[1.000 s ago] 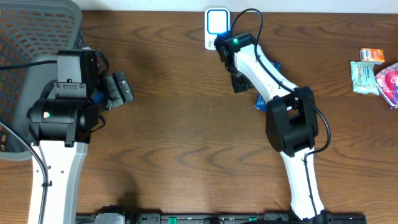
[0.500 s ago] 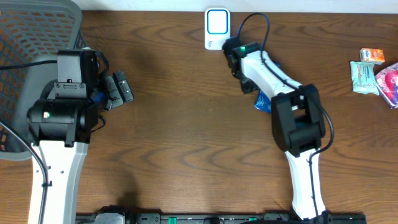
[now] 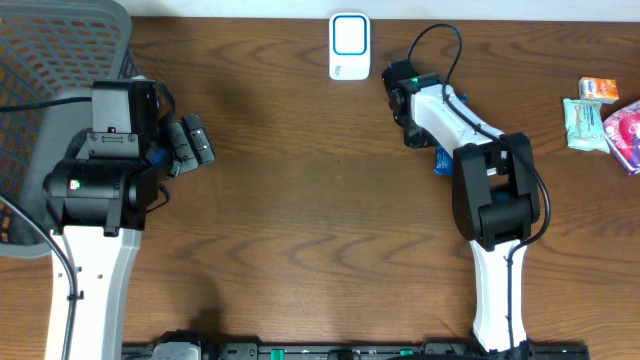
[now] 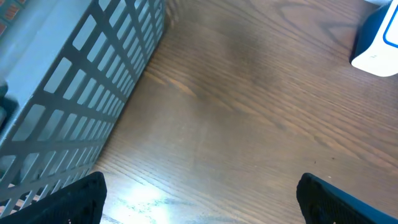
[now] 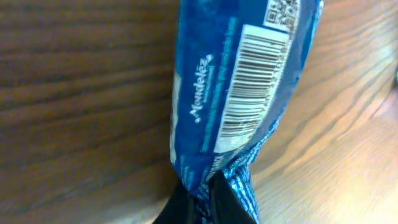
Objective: Scan the item barcode
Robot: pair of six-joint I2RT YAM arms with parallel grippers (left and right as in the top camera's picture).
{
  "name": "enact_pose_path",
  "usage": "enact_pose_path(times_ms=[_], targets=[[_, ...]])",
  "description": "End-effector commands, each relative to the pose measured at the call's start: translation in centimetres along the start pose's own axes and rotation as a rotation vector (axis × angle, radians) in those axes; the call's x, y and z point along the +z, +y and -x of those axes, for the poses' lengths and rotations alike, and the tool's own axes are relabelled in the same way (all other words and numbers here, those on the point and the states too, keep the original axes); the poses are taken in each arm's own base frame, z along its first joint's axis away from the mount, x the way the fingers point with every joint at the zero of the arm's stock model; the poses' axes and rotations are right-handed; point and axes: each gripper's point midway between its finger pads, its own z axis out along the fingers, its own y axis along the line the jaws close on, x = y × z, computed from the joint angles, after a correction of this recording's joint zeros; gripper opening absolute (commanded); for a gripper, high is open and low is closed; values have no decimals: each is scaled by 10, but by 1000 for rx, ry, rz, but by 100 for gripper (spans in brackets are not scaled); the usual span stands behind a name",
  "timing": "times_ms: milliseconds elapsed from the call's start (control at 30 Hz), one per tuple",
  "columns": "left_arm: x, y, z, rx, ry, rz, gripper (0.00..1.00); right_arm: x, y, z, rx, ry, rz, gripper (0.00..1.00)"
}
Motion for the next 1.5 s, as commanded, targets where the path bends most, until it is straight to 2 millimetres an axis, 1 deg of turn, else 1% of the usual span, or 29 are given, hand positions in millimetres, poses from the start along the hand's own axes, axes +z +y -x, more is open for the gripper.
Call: enact_pose_path(times_ms=[0, 100, 200, 233, 333, 400, 467, 500, 567, 633, 700, 767, 800, 867, 933, 967, 1033, 1100, 1167, 1200, 1267, 1300, 1333, 1400, 1467], targets=[[-2, 2, 3, 10, -8, 9, 98, -4, 40, -10, -19, 102, 213, 1], [-2, 2, 3, 10, -8, 9, 98, -32, 57, 1, -35, 119, 401, 1], [-2, 2, 3, 10, -8, 9, 98, -75, 80, 10, -68, 134, 659, 1], [-2, 2, 3, 10, -8, 9, 98, -92, 88, 12, -85, 138, 762, 1], [-2, 2, 3, 10, -8, 9, 98, -136, 105, 14, -119, 153, 1059, 1], [-2, 2, 3, 10, -8, 9, 98, -161, 111, 13, -130, 170, 1245, 1], [-2, 2, 3, 10, -7, 9, 98, -175, 112, 11, -128, 192, 1384, 1], [-2, 2, 3, 10, -8, 9, 98, -177, 111, 10, -122, 202, 1430, 1], [-2, 2, 3, 10, -8, 9, 98, -179, 111, 8, -110, 219, 1515, 1], [-2, 2, 3, 10, -8, 9, 98, -173, 114, 3, -86, 245, 1576, 1], [-2, 2, 3, 10, -8, 9, 98, -165, 117, -3, -64, 264, 1636, 1], [-2, 2, 3, 10, -8, 9, 98, -150, 120, -10, -7, 305, 1672, 1], [-2, 2, 3, 10, -8, 9, 98, -139, 120, -12, 27, 326, 1659, 1], [-2, 2, 3, 10, -8, 9, 98, -108, 116, -18, 83, 348, 1576, 1], [-2, 2, 3, 10, -8, 9, 98, -77, 106, -22, 129, 370, 1442, 1], [-2, 2, 3, 10, -8, 9, 98, -65, 98, -24, 142, 377, 1380, 1], [-2, 2, 3, 10, -8, 9, 98, -54, 84, -24, 161, 384, 1303, 7], [-2, 2, 3, 10, -7, 9, 98, -45, 65, -21, 173, 373, 1204, 8], [-2, 2, 3, 10, -8, 9, 98, -44, 46, -16, 174, 344, 1114, 11], [-2, 2, 3, 10, -8, 9, 98, -47, 37, -13, 171, 325, 1075, 15], [-2, 2, 3, 10, -8, 9, 98, -56, 21, -8, 166, 286, 1017, 33], [-2, 2, 3, 10, -8, 9, 98, -61, 14, -6, 165, 268, 997, 39], [-2, 2, 3, 10, -8, 9, 98, -68, 8, -5, 163, 248, 979, 43], [-2, 2, 3, 10, -8, 9, 98, -81, 1, -2, 152, 211, 963, 49], [-2, 2, 3, 10, -8, 9, 98, -97, 4, 0, 128, 176, 970, 54]])
